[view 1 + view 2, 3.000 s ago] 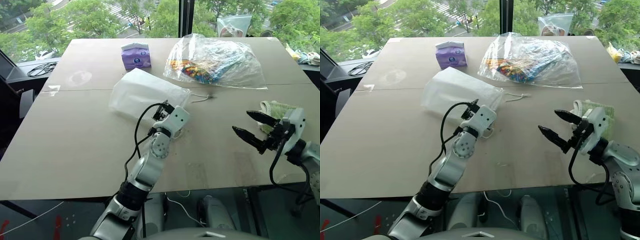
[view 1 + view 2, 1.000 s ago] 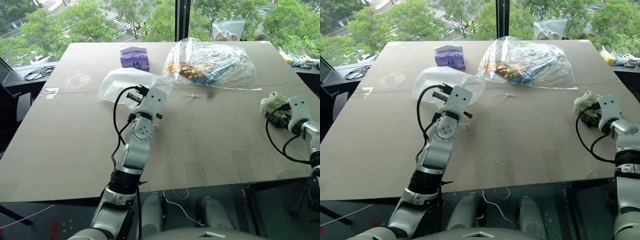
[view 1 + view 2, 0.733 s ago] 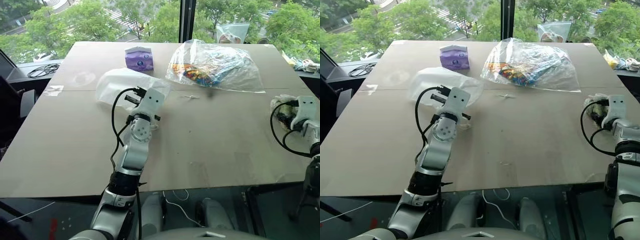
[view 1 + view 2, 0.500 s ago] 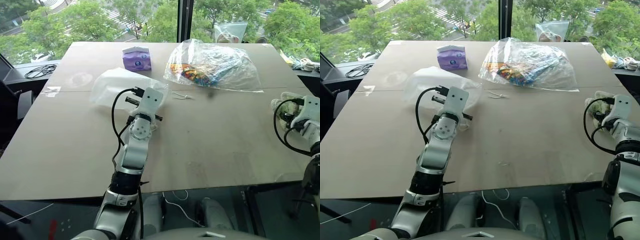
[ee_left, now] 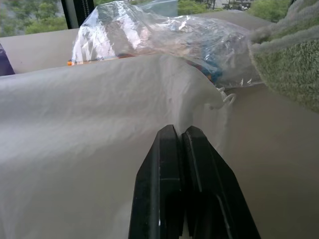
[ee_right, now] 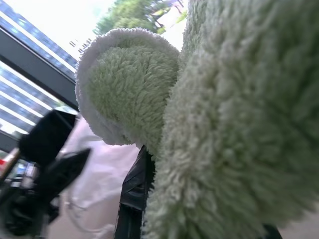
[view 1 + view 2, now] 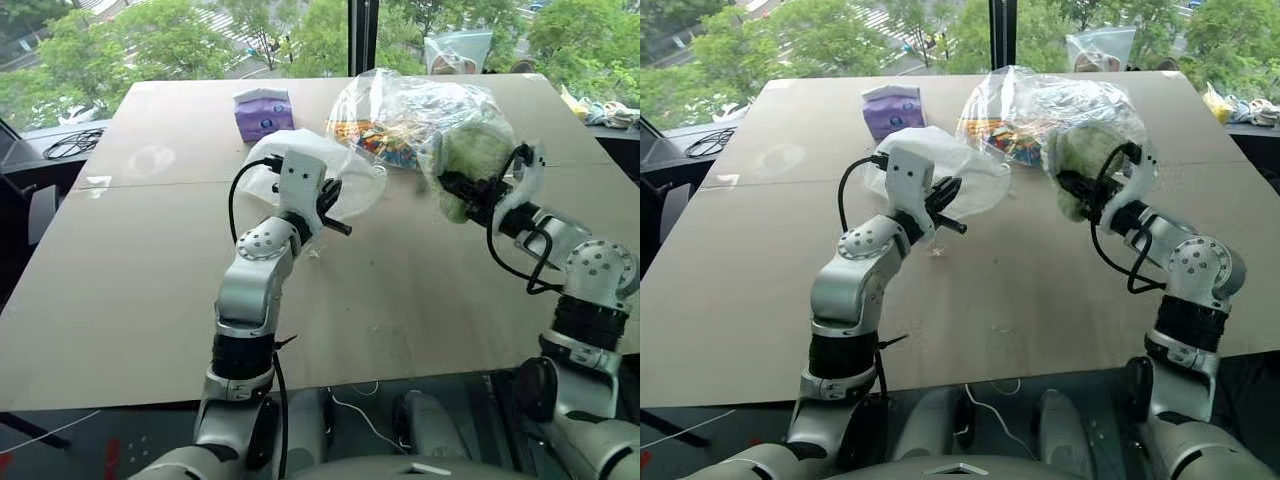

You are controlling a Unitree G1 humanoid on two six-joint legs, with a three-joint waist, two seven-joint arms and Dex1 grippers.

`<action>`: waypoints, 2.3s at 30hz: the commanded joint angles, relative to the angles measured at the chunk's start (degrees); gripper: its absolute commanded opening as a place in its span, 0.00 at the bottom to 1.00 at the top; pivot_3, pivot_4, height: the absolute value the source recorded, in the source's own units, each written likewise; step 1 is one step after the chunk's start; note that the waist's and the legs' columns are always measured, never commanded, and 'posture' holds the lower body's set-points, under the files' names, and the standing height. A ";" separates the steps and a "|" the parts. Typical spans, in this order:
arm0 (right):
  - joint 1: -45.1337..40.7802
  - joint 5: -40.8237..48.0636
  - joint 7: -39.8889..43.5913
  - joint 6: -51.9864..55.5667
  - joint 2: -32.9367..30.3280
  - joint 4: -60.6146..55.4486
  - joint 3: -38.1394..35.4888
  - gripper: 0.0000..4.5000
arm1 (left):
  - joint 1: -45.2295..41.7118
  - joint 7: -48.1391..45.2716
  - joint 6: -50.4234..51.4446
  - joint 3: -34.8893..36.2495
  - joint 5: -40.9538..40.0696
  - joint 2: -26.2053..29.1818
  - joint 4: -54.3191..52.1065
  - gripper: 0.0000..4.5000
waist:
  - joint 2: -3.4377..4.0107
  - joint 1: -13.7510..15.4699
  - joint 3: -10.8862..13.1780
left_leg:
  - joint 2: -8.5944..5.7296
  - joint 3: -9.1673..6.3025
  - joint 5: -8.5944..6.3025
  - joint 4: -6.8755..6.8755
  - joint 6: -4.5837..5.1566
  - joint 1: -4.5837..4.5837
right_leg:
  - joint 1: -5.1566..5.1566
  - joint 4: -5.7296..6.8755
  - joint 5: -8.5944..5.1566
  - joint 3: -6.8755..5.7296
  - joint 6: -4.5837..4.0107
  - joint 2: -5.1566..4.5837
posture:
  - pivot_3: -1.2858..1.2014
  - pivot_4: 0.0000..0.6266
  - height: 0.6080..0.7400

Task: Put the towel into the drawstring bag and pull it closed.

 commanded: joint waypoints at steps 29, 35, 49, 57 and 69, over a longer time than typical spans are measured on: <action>7.80 22.46 -7.34 -12.14 5.60 -3.11 11.76 0.02 | -0.68 0.99 10.51 1.55 -18.32 3.47 -12.20 0.00 | 0.00 -0.45 0.01 | 0.01 -0.07 0.00 0.06 0.00 -0.08 | -0.06 -0.05 -0.01 0.05 -0.02 0.09 | 0.52 0.24 1.00; 8.73 22.75 -7.05 -12.36 7.31 0.02 14.81 0.02 | -1.45 0.11 11.72 -1.35 -20.99 3.66 -13.62 0.00 | 0.00 -0.32 0.01 | 0.04 -0.06 0.00 0.04 0.00 -0.10 | -0.09 -0.07 -0.01 0.06 -0.03 0.13 | 0.52 0.24 1.00; 12.48 15.20 1.87 -12.30 -2.13 -3.10 23.38 0.02 | -0.48 -1.81 13.77 1.88 -31.20 2.76 -14.42 0.00 | -0.02 -0.55 0.02 | 0.04 -0.06 0.00 0.04 0.00 -0.13 | -0.15 -0.08 -0.02 0.11 -0.03 0.14 | 0.52 0.24 1.00; 9.78 27.49 -7.31 -18.18 7.38 2.57 12.04 0.02 | 2.83 -0.23 15.50 2.00 -35.28 5.54 -16.59 0.00 | -0.02 -0.13 0.03 | 0.03 -0.08 0.00 0.05 0.00 -0.15 | -0.13 -0.09 -0.01 0.09 -0.02 0.13 | 0.52 0.24 1.00; 12.38 35.66 -6.21 -18.77 4.42 1.25 10.62 0.02 | -1.34 2.39 11.06 5.86 -35.15 9.06 -11.64 0.00 | -0.02 -0.34 0.03 | 0.04 -0.09 0.00 0.04 0.00 -0.15 | -0.15 -0.08 -0.02 0.10 -0.04 0.16 | 0.52 0.24 1.00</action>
